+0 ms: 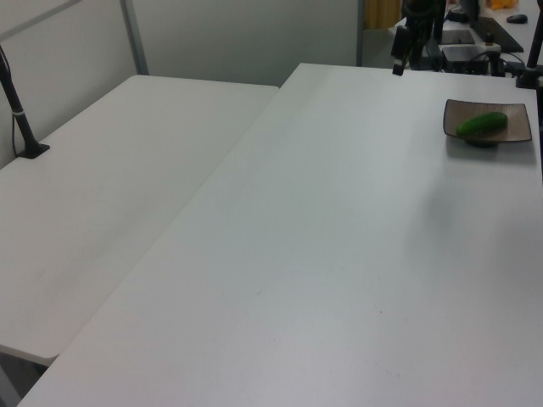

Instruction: Cucumber placed on a ceramic plate

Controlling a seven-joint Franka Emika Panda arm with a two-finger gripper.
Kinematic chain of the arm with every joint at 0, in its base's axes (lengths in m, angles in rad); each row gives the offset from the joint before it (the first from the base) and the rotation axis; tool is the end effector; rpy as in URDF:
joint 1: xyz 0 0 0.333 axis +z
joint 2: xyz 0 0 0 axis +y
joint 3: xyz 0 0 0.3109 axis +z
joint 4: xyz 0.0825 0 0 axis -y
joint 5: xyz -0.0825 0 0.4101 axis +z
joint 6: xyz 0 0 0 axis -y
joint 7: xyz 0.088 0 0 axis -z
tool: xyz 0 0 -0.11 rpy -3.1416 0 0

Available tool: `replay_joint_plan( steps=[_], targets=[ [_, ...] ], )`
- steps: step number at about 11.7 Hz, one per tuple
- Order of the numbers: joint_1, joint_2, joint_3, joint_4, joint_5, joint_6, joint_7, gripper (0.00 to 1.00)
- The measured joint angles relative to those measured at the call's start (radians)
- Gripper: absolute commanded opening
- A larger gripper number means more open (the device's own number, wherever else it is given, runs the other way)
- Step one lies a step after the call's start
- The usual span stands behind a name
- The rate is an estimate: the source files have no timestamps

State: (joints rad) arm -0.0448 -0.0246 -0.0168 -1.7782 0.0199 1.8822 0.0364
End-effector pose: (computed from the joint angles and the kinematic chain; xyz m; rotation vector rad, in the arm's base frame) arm 0.5934 -0.0351 0.5546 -3.1129 0.1603 -0.2011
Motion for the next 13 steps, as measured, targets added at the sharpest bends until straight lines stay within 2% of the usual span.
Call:
replay_joint_plan(
  steps=[7, 10, 13],
  targets=[
    [0.08, 0.003, 0.024, 0.011, -0.012, -0.041, 0.027, 1.0],
    [0.088, 0.007, 0.026, 0.012, -0.019, -0.041, 0.03, 1.0],
    [0.091, 0.02, 0.056, 0.012, -0.047, -0.041, 0.053, 1.0]
  ],
)
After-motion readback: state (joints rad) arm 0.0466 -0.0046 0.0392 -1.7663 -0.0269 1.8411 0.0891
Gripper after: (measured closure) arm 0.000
